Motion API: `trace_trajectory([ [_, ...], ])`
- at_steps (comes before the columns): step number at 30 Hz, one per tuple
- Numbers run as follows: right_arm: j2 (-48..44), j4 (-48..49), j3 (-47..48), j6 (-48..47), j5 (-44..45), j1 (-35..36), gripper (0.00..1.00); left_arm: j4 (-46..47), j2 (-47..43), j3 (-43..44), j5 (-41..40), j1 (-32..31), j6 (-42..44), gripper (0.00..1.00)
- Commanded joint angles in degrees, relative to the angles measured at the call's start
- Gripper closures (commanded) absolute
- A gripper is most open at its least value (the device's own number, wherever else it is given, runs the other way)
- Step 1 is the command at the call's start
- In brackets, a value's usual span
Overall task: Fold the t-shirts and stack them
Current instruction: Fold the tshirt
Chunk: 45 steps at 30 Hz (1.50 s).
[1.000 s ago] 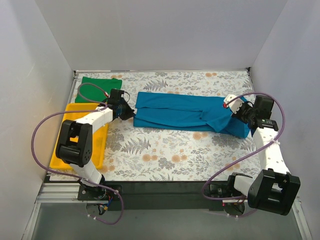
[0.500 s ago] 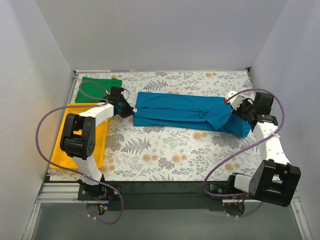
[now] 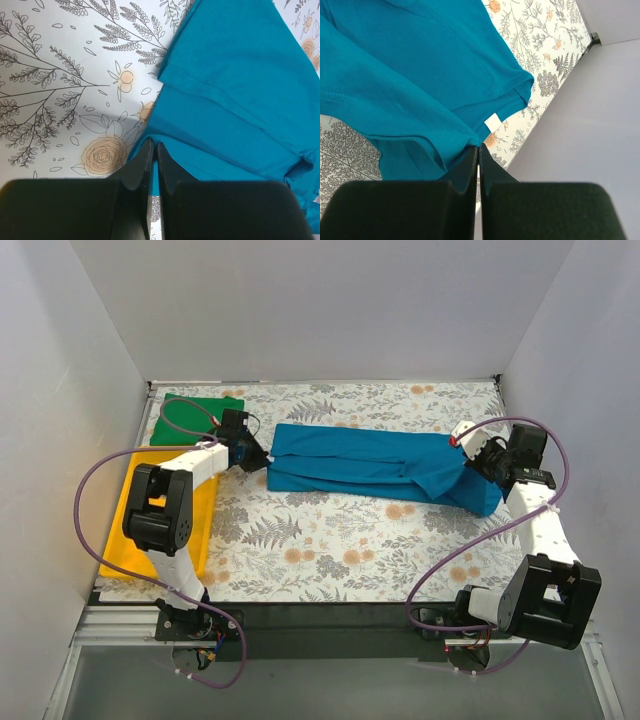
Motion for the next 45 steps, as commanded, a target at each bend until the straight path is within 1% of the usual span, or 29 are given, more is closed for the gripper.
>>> trace_trajectory([
  [1,0.38,2.64,2.58,1.09,-0.5,-0.38,0.99,-0.23,0.5,2.6,0.76,0.43,1.37,1.0],
  [20,1.52,2.73,2.67,2.76,-0.58,-0.73,0.99,-2.43,5.33,11.04,1.99,0.43,4.8,1.0],
  [29,1.44,2.91,1.88,3.55,-1.29,-1.09,0.99,-3.22,7.88,12.89,2.43,0.43,5.77,1.0],
  [37,1.35,3.0,1.44,3.91,-1.81,-1.17,0.99,-3.39,7.71,14.03,2.86,0.43,6.12,1.0],
  [38,1.35,3.0,1.44,3.99,-1.9,-1.17,0.99,-3.39,7.62,14.2,3.48,0.43,6.99,0.99],
  [39,1.35,3.0,1.27,3.99,-2.08,-1.17,0.99,-3.31,7.1,14.38,3.92,0.43,7.69,0.95],
  [40,1.35,3.0,1.18,4.08,-2.51,-1.17,0.99,-3.31,6.66,14.38,4.1,0.43,8.14,0.78],
  [42,1.35,2.82,1.09,4.25,-3.04,-1.09,0.99,-2.96,4.21,13.68,3.48,0.51,9.62,0.65],
  [43,1.35,2.91,1.09,4.43,-3.39,-1.17,0.99,-2.78,3.06,12.98,2.96,0.51,10.07,0.6],
  [44,1.35,3.0,0.92,4.52,-3.48,-1.17,0.99,-1.65,1.74,10.45,2.17,0.6,10.6,0.53],
  [45,1.35,2.91,0.92,4.61,-3.66,-1.17,0.99,-1.2,-1.4,9.12,1.99,0.78,11.47,0.5],
])
